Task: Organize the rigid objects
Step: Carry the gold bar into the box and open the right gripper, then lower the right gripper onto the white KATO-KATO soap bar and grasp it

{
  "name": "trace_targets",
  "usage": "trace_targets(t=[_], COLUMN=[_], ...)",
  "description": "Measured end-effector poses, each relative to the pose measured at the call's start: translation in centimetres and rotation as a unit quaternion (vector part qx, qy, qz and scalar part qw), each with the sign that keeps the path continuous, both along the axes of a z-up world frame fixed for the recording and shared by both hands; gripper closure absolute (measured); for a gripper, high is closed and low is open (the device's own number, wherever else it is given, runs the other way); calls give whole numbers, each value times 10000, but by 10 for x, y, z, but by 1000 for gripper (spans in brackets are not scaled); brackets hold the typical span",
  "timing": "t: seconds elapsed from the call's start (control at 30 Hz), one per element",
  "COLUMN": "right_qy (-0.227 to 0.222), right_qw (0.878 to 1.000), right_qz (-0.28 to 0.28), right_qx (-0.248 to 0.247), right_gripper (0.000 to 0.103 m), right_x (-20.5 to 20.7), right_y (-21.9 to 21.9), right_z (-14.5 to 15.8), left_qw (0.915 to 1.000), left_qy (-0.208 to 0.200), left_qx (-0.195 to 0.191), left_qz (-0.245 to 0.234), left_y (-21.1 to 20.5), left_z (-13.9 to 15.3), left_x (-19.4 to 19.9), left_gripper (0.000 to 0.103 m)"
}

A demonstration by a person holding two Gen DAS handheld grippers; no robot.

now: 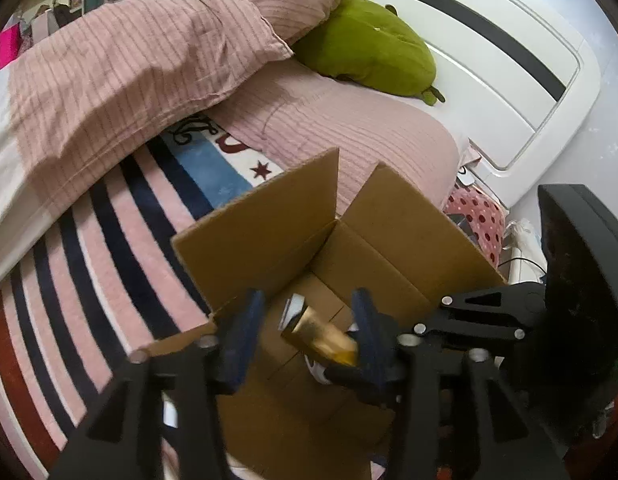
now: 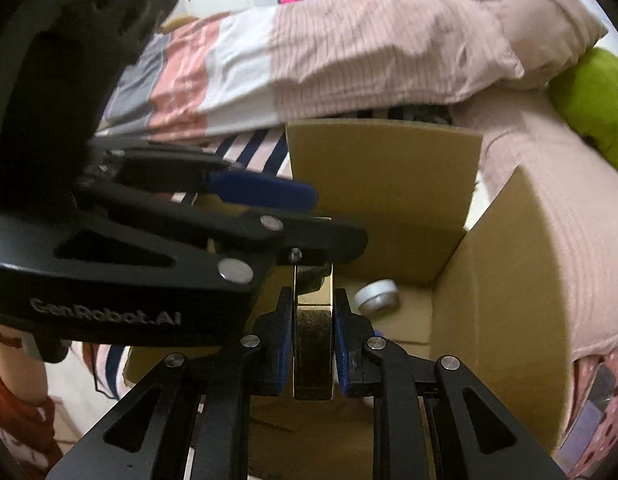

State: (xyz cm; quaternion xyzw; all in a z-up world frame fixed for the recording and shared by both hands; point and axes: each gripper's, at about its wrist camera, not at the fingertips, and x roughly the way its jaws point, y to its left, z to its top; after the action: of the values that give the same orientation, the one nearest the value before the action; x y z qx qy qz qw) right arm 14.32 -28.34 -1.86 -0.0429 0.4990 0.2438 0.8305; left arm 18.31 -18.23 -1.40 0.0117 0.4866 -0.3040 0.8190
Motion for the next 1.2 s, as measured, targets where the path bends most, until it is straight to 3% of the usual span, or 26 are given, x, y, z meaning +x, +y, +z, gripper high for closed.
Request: trace_targets(t=[0.03, 0.23, 0.43, 0.63, 0.8, 0.97, 1.03, 1.13, 1.2], right_qy=[8, -332, -809, -773, -291, 271, 569, 558, 434], right_qw=[10000, 9994, 9917, 9758, 9706, 9815, 9833, 9864, 9878], right_qz=[-58, 24, 989, 2009, 2379, 1884, 1723, 1544, 1492], right_qx=[-32, -86, 173, 394, 218, -198, -108, 52, -35], right_gripper=[89, 76, 72, 50, 35, 31, 31, 20, 20], right_x=[-1, -15, -57, -86, -87, -67, -57, -49, -48], right_y=[0, 11, 64, 127, 169, 192, 197, 206, 213], right_z=[0, 15, 31, 10, -52, -121, -138, -145, -145], left_qw=[10000, 9964, 9873, 9764, 9731, 9689, 9682, 9668, 9659], left_qy=[-89, -754, -1220, -1248, -930, -598, -519, -485, -500], left_qx=[10, -159, -150, 129, 81, 38, 4, 62, 130], left_qz=[39, 342, 1009, 1758, 2105, 2400, 2447, 2507, 2538], left_y=[2, 45, 115, 188, 227, 249, 254, 258, 259], left_z=[4, 41, 54, 11, -40, -84, -93, -100, -101], left_x=[-2, -31, -74, -118, -139, -158, -164, -174, -178], left_gripper=[36, 32, 30, 25, 25, 25, 25, 25, 25])
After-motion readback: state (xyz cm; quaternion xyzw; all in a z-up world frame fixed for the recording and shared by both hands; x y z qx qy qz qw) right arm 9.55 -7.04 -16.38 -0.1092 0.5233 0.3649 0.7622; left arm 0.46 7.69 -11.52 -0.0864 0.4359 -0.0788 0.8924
